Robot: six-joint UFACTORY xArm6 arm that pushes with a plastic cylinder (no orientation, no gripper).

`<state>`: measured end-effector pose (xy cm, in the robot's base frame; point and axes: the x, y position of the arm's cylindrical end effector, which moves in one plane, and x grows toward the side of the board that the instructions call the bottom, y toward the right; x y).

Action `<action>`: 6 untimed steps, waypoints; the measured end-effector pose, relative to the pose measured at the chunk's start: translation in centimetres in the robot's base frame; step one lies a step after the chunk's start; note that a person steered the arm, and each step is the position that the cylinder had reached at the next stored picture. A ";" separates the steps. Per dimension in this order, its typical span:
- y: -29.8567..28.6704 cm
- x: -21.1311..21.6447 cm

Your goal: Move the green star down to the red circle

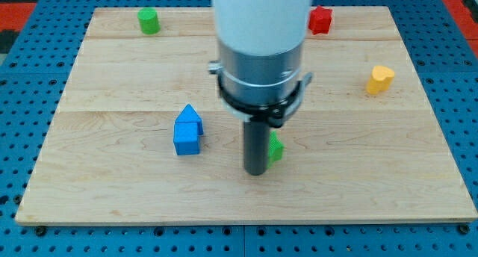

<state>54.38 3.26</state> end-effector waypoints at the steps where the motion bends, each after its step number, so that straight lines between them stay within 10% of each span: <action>1: 4.4 -0.5; 3: -8.6 -5.5; 6: 5.7 -5.9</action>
